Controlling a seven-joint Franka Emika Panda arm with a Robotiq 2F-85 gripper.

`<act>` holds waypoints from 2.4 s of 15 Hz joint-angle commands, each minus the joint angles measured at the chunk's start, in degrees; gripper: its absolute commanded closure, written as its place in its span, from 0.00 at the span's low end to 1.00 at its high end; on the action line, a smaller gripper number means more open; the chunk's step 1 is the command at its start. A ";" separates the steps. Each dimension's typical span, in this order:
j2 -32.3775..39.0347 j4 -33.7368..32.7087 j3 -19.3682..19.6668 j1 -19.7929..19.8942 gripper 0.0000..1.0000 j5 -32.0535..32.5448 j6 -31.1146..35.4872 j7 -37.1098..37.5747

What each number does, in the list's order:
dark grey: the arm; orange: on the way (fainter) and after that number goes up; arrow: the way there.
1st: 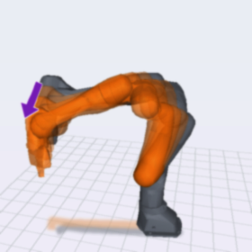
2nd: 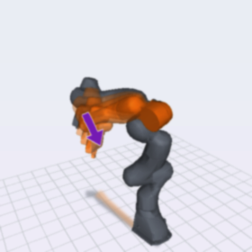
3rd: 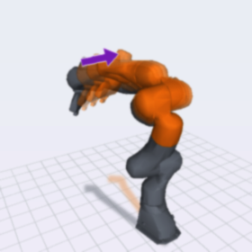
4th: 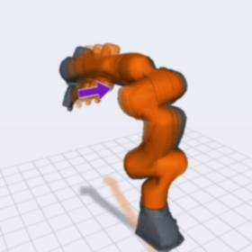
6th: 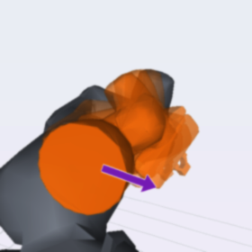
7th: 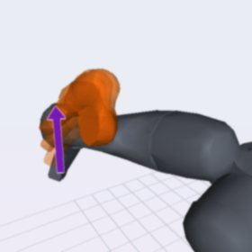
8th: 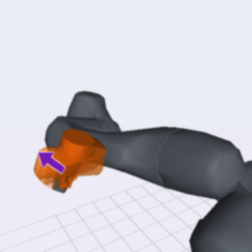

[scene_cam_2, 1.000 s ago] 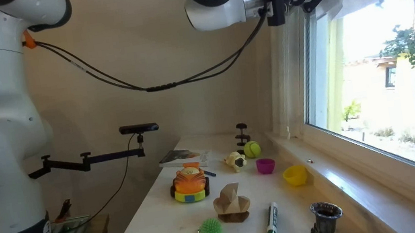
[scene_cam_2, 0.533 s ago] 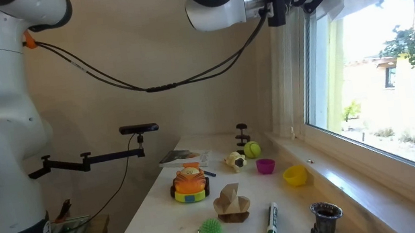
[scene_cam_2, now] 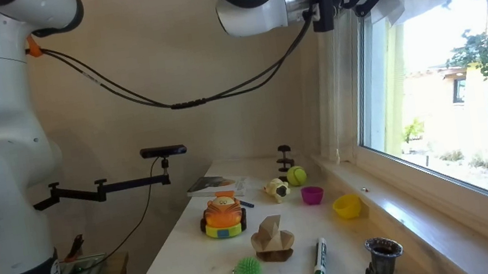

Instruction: Use the white napkin to clean the window.

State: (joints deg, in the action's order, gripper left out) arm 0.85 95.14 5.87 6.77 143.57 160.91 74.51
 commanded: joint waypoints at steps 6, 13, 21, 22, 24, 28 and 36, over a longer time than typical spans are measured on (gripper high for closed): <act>2.91 7.88 -1.45 -0.81 0.99 0.59 3.94 0.55; 5.86 6.98 -2.17 -1.02 0.99 0.58 3.25 0.12; 7.17 4.98 -3.93 -1.06 0.99 0.59 3.35 -0.18; 7.17 4.55 -4.32 -1.02 0.99 0.59 3.32 -0.31; 7.02 3.82 -5.09 -0.94 0.99 0.59 3.25 -0.57; 5.18 1.60 -5.39 0.10 0.99 0.58 5.31 -1.63; -1.00 5.50 -3.74 1.31 0.99 0.58 4.07 -3.78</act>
State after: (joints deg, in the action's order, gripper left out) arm 3.28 97.43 1.38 7.01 143.57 164.74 72.36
